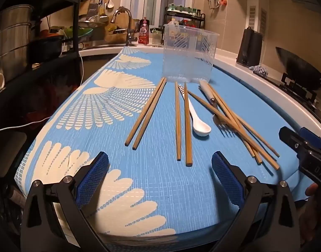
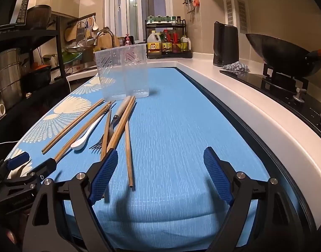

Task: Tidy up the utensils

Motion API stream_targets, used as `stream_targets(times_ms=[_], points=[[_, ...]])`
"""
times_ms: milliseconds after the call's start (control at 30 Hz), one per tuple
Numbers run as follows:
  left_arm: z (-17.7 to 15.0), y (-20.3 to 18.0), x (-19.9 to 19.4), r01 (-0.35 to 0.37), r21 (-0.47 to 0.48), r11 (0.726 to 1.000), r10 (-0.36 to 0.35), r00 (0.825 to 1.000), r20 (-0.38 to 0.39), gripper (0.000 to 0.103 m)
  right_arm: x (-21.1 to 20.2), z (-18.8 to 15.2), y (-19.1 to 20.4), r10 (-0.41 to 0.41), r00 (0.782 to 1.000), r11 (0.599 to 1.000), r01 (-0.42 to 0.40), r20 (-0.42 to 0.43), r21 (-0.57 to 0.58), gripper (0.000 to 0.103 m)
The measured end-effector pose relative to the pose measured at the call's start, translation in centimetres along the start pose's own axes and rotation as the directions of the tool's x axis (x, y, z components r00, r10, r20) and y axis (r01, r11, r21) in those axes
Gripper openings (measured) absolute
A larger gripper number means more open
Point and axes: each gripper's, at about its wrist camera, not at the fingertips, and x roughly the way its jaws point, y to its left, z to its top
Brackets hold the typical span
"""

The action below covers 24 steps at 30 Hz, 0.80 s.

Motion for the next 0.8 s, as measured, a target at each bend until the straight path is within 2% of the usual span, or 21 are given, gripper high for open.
stream_targets(times_ms=[167, 500, 633, 800], points=[[-0.2, 0.2, 0.9, 0.001, -0.008, 1.000, -0.001, 0.999, -0.046, 0.096, 0.4, -0.1, 0.2, 0.003, 1.000, 1.000, -0.003, -0.003, -0.009, 0.082], [-0.3, -0.4, 0.5, -0.029, 0.033, 0.999, 0.030, 0.999, -0.012, 0.095, 0.7, -0.3, 0.3, 0.016, 1.000, 1.000, -0.016, -0.016, -0.018, 0.077], [-0.3, -0.4, 0.0, -0.027, 0.031, 0.999, 0.026, 1.000, 0.007, 0.086, 0.6, -0.4, 0.4, 0.014, 1.000, 1.000, -0.014, -0.008, -0.020, 0.073], [-0.3, -0.1, 0.1, -0.038, 0.027, 0.999, 0.038, 0.999, 0.000, 0.081, 0.6, -0.4, 0.6, 0.026, 1.000, 0.999, -0.026, -0.013, -0.029, 0.073]])
